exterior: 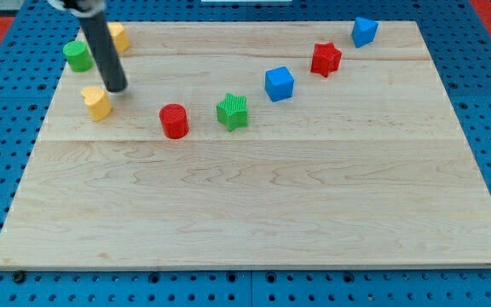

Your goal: Drag yellow heart towards bottom left

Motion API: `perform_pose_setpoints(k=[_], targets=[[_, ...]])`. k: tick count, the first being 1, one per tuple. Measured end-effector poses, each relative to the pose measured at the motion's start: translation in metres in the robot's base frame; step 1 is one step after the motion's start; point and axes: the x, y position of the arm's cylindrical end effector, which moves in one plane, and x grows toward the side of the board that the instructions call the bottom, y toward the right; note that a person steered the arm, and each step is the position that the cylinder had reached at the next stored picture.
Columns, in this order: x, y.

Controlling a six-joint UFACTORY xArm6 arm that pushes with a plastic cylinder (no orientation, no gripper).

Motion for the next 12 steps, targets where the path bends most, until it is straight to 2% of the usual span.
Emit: perform_pose_setpoints(k=[1,2,3,4,5,6,7,8,10,12], targets=[[0.047,-0.024],[0.027,0.044],[0.002,-0.015],[-0.026,-0.025],[0.049,-0.030],[0.056,-0.031],[0.002,-0.018],[-0.003,-0.100],[0.104,-0.085],[0.075,-0.061]])
